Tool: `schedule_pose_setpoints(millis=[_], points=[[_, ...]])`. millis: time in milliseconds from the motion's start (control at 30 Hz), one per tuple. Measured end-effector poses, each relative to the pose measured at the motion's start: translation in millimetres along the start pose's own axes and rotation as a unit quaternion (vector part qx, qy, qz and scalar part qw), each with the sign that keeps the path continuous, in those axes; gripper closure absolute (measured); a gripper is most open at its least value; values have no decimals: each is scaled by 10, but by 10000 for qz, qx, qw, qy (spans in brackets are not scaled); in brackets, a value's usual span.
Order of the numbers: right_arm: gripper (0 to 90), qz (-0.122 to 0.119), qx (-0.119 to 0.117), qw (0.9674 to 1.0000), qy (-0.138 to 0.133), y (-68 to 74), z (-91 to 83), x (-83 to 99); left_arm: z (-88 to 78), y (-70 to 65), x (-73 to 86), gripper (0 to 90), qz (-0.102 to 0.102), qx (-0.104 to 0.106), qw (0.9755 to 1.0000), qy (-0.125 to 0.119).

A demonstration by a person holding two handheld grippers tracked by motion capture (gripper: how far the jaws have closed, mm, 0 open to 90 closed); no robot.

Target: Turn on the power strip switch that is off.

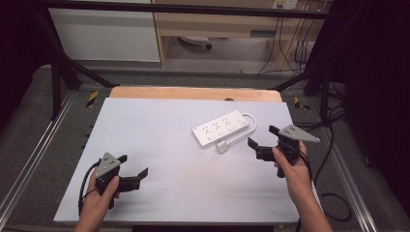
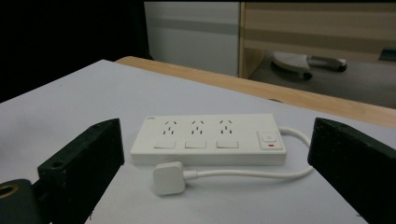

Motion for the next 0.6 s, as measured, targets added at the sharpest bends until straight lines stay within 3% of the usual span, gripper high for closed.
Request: schedule_pose_setpoints(millis=[267, 600], points=[[46, -19, 156, 9995, -268, -157, -280, 187, -1, -9, 0, 63, -1, 3, 10000, 2], [45, -78, 168, 9995, -268, -230, -304, 545, -25, 7, -6, 63, -7, -44, 10000, -32]])
Point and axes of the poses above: each handheld gripper's, and its own axes: z roughly forward along the jaws, x roughly out of its underside, y roughly to its left, the point moved 8 cm from there along z, roughly forward along the jaws, and after that the axes turned 13 degrees about x, right-handed, at the moved point
